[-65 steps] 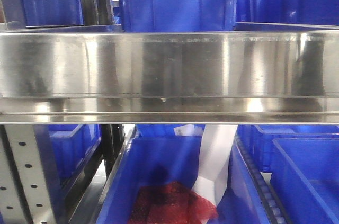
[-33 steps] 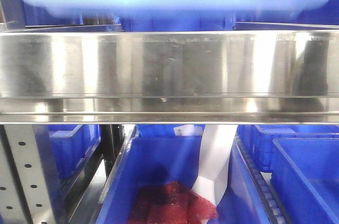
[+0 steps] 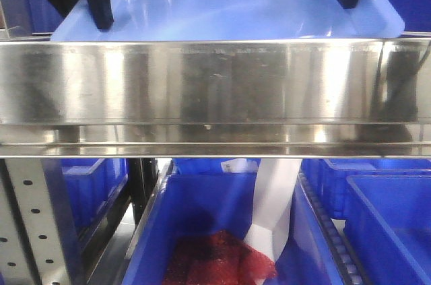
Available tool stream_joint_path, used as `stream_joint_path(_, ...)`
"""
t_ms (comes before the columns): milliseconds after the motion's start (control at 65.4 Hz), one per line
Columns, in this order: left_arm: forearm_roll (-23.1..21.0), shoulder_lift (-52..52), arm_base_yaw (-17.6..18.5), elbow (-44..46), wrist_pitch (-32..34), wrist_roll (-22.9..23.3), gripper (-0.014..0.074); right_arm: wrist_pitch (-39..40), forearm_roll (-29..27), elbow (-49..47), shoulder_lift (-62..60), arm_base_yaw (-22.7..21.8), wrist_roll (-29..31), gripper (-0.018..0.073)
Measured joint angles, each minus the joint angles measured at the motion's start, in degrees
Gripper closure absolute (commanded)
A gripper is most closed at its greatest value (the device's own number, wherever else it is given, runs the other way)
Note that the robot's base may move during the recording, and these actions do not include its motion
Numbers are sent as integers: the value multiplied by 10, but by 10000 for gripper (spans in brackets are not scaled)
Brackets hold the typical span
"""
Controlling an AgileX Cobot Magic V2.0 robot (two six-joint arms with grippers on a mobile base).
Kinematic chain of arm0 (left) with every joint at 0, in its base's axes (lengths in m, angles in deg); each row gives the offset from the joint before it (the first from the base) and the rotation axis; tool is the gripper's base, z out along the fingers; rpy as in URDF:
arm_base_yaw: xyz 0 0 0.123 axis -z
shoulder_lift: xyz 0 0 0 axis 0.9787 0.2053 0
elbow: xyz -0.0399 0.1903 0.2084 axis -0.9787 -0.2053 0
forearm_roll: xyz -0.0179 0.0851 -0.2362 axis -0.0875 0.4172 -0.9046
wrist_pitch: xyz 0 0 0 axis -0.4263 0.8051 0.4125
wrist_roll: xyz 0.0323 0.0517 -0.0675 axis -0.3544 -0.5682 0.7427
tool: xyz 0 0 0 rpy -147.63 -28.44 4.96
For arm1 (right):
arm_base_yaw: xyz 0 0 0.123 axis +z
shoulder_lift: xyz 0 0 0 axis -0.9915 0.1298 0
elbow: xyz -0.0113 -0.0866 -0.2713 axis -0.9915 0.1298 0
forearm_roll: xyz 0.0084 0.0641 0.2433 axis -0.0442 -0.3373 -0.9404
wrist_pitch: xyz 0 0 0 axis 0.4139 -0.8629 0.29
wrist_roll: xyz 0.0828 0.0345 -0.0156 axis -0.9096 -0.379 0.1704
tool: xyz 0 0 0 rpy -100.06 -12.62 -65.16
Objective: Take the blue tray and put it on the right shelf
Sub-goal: 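Push the tray onto the roller shelf and open both grippers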
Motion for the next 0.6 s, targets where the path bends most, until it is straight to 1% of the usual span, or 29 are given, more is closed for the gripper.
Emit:
stream_joint_path(31,0,0,0,0,3,-2,206,1,-1,0,0,0,4,-6)
stream_joint_path(46,-3,0,0,0,4,-3,159,1,-3,0,0,1,4,-47)
stream_joint_path(76,-5,0,1,0,8,-3,115,2,-5,0,0,3,4,-83)
stream_joint_path(92,-5,0,1,0,9,-4,88,2,-5,0,0,4,4,-92)
stream_joint_path(122,-11,0,1,0,12,-5,31,2,-5,0,0,5,4,-77)
stream_joint_path(168,-11,0,4,0,13,-6,4,2,-5,0,0,6,3,-69)
stream_joint_path(229,-14,0,4,0,13,-6,19,2,-3,-1,0,6,3,-69)
stream_joint_path(321,-14,0,4,0,13,-7,18,2,0,-1,0,6,2,-62)
stream_joint_path(382,-18,0,4,0,13,-15,19,2,1,-1,-4,6,-4,-29)
stream_joint_path(428,-21,-4,4,0,12,-25,19,2,1,-1,-10,6,-9,11)
stream_joint_path(505,-22,-20,9,0,8,-43,19,2,1,-1,-25,6,-13,109)
stream_joint_path(596,-22,-48,18,0,6,-63,19,5,1,2,-56,6,-15,265)
